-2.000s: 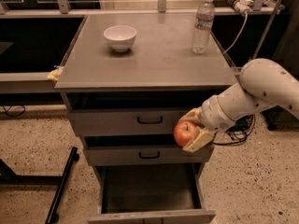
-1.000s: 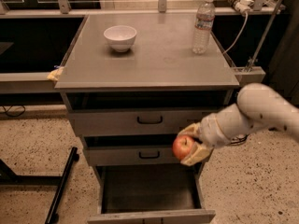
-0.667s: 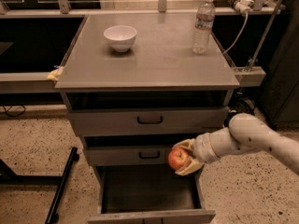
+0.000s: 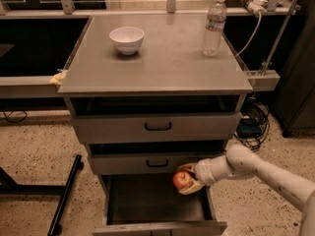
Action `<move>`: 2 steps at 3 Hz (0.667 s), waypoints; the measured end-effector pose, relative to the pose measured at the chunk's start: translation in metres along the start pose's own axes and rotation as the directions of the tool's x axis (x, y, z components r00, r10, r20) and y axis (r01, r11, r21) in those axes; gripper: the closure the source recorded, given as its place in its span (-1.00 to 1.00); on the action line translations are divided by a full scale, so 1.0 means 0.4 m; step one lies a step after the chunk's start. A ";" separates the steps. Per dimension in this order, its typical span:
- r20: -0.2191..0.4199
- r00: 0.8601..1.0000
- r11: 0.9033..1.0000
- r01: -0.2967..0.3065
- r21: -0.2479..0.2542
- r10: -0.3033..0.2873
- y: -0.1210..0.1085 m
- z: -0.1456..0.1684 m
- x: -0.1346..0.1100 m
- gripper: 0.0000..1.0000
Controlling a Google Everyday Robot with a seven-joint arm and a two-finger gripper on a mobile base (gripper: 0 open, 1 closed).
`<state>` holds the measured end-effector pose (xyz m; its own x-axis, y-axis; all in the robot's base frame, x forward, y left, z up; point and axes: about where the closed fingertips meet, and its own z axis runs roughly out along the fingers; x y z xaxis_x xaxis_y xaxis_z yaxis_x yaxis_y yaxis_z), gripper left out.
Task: Place apple into bottom drawer
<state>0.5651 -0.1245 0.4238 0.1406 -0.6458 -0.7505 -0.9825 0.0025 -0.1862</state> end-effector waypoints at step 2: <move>0.022 1.000 0.999 -0.021 -0.031 0.021 0.056 0.090 0.088 1.00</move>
Offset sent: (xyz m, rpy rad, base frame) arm -0.0028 -0.0088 -0.0626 -0.0089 -0.0183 0.0388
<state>0.5523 -0.1197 0.3702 0.1222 -0.6287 -0.7680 -0.9885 -0.0079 -0.1508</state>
